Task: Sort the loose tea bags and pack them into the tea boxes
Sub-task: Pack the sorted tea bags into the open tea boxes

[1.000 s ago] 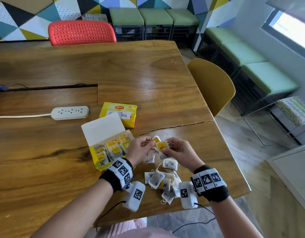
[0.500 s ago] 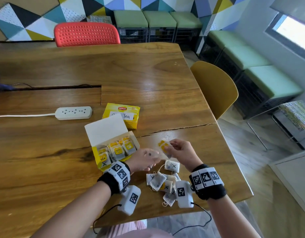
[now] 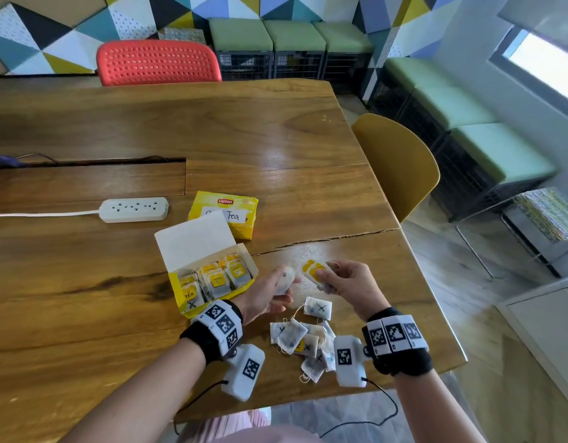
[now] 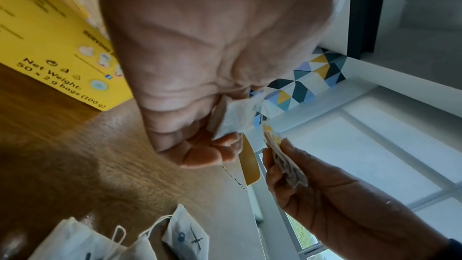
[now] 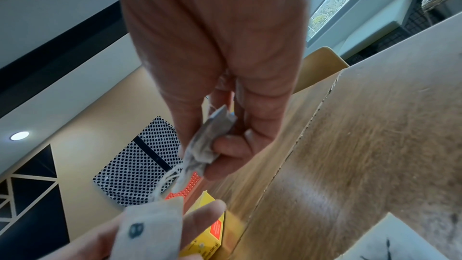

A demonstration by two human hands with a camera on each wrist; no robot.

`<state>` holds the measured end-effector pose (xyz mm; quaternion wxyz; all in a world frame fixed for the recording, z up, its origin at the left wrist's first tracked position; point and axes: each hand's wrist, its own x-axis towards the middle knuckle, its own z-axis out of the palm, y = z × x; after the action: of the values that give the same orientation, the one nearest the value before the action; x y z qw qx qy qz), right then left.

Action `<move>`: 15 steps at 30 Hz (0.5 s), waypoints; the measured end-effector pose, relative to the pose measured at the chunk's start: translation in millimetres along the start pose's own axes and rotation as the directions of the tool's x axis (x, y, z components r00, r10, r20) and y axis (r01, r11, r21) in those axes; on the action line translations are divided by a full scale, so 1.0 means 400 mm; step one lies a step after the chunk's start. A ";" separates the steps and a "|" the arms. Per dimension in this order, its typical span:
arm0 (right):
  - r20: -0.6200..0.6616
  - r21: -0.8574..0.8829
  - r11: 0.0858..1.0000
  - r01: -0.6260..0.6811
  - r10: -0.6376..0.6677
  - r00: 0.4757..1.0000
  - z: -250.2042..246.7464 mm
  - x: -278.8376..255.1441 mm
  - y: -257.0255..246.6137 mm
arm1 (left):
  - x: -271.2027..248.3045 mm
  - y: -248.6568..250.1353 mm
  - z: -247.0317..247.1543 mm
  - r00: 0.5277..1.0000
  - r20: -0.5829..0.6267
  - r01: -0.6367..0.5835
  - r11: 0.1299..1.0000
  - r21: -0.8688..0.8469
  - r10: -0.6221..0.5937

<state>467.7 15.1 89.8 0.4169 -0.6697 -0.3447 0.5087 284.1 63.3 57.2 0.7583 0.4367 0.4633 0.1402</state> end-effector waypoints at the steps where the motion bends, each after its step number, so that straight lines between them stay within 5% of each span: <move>1: 0.004 0.005 1.000 0.002 -0.002 1.000 0.000 -0.002 -0.001 | 0.000 0.002 -0.001 1.000 0.008 0.004 1.000 -0.008 -0.004; 4: -0.002 0.007 1.000 0.013 -0.013 1.000 -0.006 0.002 0.000 | -0.006 0.003 -0.005 0.998 0.056 0.001 1.000 -0.026 0.001; 10: -0.005 -0.060 0.998 0.013 -0.013 1.000 -0.042 0.019 0.009 | -0.014 -0.014 -0.029 0.985 0.144 -0.130 0.949 0.288 0.091; 15: 0.066 -0.223 0.974 0.030 -0.015 0.998 -0.071 0.025 0.020 | -0.034 0.013 -0.057 0.978 0.105 -0.202 0.944 0.262 0.181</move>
<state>497.9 14.9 82.3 0.3334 -0.6919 -0.4206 0.4829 259.1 70.1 64.9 0.6919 0.5845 0.4031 0.1311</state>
